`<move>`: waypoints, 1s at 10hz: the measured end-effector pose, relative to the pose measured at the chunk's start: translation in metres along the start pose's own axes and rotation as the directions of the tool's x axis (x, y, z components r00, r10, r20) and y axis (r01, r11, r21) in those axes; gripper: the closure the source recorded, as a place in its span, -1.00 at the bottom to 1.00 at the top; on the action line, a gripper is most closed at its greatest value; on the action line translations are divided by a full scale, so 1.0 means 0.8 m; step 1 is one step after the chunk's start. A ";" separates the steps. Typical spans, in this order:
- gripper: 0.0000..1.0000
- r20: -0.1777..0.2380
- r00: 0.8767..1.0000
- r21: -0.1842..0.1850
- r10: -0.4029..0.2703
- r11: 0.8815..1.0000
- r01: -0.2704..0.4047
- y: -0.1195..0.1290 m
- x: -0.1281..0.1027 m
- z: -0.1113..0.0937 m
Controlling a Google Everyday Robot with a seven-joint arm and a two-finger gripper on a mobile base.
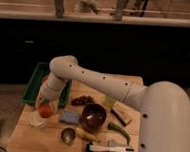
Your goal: Place apple in paper cup
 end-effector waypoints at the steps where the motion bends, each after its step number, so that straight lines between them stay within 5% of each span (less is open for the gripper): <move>1: 1.00 0.006 1.000 -0.009 -0.002 1.000 0.002 -0.003 0.003 0.001; 10: 1.00 0.066 0.997 -0.099 -0.036 0.994 0.043 -0.039 0.010 0.023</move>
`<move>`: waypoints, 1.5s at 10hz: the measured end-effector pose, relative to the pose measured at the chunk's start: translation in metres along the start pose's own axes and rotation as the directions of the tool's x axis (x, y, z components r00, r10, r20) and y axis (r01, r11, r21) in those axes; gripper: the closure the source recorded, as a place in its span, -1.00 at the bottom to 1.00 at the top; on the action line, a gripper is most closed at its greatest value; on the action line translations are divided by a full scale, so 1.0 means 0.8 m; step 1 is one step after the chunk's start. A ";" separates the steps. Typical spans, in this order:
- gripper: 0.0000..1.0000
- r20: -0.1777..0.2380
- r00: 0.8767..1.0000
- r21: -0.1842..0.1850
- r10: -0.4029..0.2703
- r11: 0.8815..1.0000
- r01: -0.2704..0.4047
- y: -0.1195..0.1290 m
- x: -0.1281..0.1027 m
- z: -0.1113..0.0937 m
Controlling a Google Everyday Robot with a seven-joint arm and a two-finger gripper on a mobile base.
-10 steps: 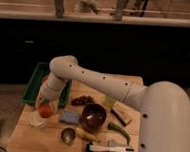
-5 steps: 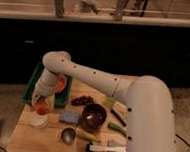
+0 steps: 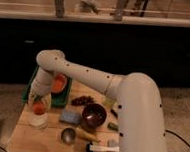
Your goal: Place apple in paper cup
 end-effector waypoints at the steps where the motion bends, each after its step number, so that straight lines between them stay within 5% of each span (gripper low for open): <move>1: 1.00 0.004 1.000 -0.007 -0.001 1.000 0.001 0.001 -0.001 0.000; 7: 0.91 0.012 1.000 -0.021 -0.009 1.000 0.009 0.003 -0.003 -0.002; 15: -0.57 0.032 0.999 -0.024 -0.018 1.000 0.018 -0.001 -0.012 0.002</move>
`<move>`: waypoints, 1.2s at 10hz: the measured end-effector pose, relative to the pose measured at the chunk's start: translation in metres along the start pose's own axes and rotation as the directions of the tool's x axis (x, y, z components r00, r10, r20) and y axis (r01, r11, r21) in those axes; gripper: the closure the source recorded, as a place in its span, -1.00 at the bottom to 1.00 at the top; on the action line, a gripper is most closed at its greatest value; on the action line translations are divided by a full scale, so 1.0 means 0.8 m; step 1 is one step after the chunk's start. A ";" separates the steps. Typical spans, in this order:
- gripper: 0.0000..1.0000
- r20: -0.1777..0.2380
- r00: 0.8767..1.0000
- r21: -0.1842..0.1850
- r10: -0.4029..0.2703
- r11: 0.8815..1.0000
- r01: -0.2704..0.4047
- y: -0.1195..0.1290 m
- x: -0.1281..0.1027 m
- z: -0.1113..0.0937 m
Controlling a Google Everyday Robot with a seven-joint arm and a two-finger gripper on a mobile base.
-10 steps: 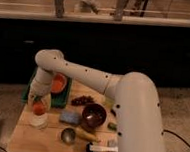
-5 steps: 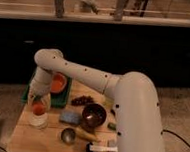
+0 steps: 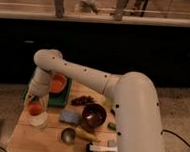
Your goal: Place apple in paper cup
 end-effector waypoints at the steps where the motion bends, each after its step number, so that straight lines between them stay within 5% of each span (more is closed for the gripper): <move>1: -0.60 0.000 1.000 -0.001 0.000 1.000 0.000 -0.001 0.000 0.000; 12: -0.60 -0.018 1.000 -0.022 0.015 1.000 -0.015 -0.008 -0.012 -0.001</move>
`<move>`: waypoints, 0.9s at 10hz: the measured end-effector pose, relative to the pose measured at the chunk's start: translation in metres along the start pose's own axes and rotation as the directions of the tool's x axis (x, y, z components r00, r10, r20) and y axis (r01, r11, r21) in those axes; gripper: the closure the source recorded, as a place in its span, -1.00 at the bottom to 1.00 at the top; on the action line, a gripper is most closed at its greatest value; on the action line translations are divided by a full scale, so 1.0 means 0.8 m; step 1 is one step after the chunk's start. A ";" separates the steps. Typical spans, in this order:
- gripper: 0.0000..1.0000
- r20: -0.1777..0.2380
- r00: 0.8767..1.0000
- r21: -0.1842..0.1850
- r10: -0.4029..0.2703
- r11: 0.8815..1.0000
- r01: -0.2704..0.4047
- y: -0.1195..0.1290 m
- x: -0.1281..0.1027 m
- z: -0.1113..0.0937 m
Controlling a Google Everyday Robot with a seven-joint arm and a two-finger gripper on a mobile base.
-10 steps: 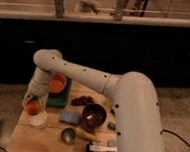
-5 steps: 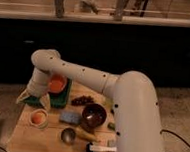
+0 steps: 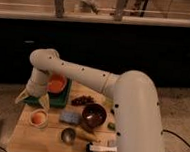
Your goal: Place apple in paper cup
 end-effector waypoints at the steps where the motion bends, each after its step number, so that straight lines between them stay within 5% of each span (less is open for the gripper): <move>1: -0.60 0.002 1.000 -0.003 0.001 1.000 -0.001 0.000 -0.001 0.000; 9: -0.60 0.005 1.000 -0.019 0.017 1.000 -0.017 0.001 -0.002 -0.002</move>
